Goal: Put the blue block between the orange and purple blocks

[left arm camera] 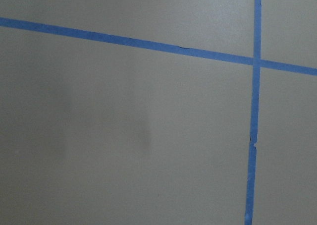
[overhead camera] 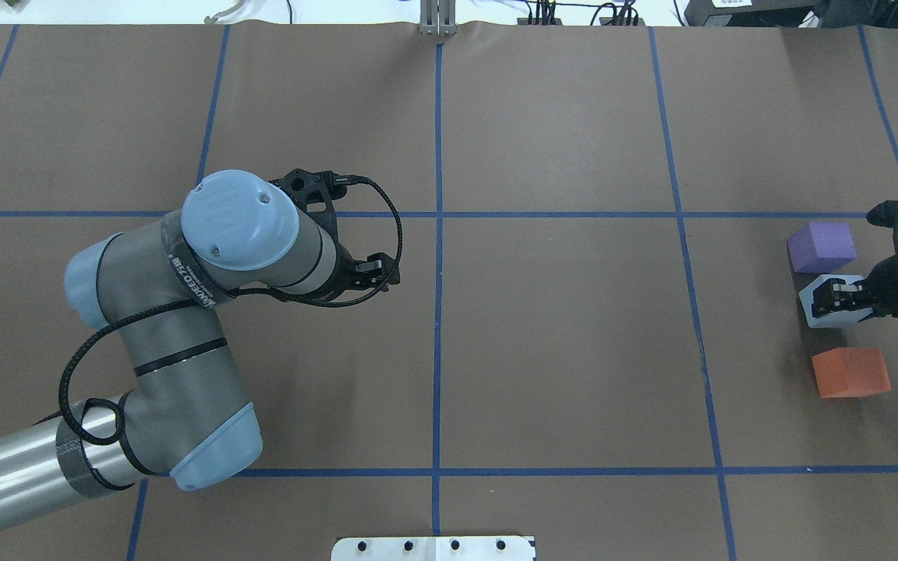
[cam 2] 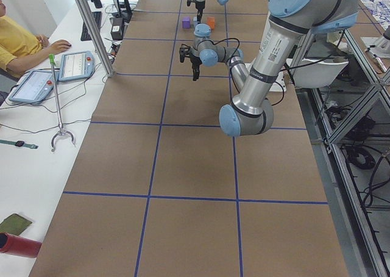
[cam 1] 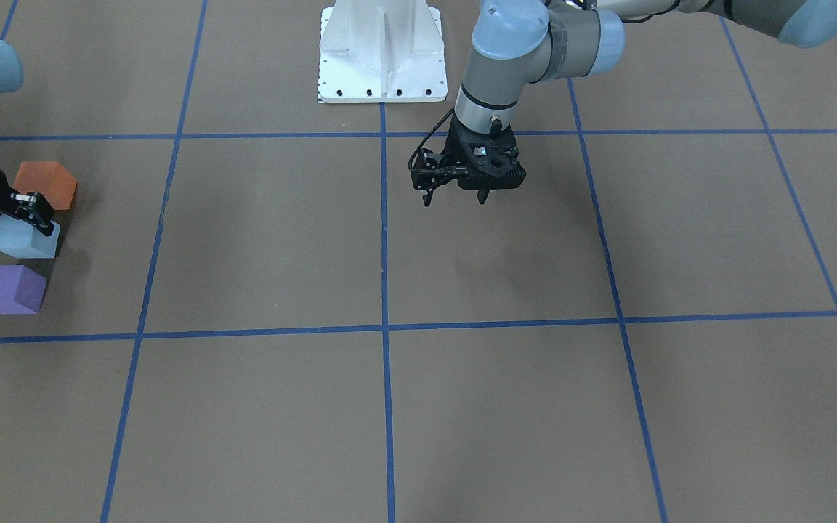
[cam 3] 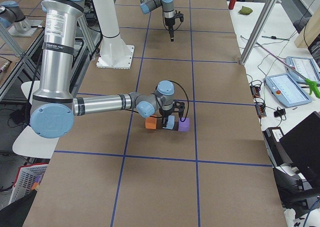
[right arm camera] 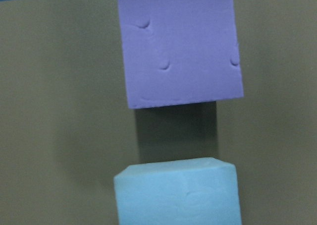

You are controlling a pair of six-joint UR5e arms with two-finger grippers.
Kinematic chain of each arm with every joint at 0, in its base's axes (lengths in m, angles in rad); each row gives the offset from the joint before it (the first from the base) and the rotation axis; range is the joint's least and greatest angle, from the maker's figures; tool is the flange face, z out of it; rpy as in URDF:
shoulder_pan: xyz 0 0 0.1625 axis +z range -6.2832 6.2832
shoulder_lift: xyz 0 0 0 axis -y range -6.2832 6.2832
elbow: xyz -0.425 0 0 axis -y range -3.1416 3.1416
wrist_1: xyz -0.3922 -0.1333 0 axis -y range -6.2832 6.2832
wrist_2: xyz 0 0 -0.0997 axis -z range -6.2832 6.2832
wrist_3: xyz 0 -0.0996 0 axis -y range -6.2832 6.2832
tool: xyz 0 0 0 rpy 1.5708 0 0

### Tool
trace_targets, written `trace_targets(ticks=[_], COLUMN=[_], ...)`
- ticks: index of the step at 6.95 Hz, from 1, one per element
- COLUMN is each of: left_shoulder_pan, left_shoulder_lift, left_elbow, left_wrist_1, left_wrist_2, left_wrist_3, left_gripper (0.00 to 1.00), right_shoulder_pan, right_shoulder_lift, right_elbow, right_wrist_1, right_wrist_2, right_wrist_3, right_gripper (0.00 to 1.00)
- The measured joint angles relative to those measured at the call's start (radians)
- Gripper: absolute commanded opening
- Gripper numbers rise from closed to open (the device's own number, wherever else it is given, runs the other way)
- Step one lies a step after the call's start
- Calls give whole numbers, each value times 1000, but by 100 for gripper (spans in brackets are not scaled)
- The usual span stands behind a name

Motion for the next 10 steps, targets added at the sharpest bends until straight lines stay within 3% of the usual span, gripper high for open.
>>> trace_targets(ticks=[1,6,10], left_shoulder_pan=[0,0,-8], left_shoulder_lift=[-1,-3,4], left_elbow=[0,0,-27], left_wrist_1=[0,0,4], left_wrist_2=[0,0,-2], left_wrist_3=[0,0,5], left_gripper=[100,100,100], right_shoulder_pan=[-1,-4,74], right_shoulder_lift=[0,-8,-77], right_elbow=[0,11,137], right_wrist_1=[0,1,-3], right_wrist_2=[-2,3,24], right_wrist_3=[0,-5,-17], right_gripper=[100,100,100])
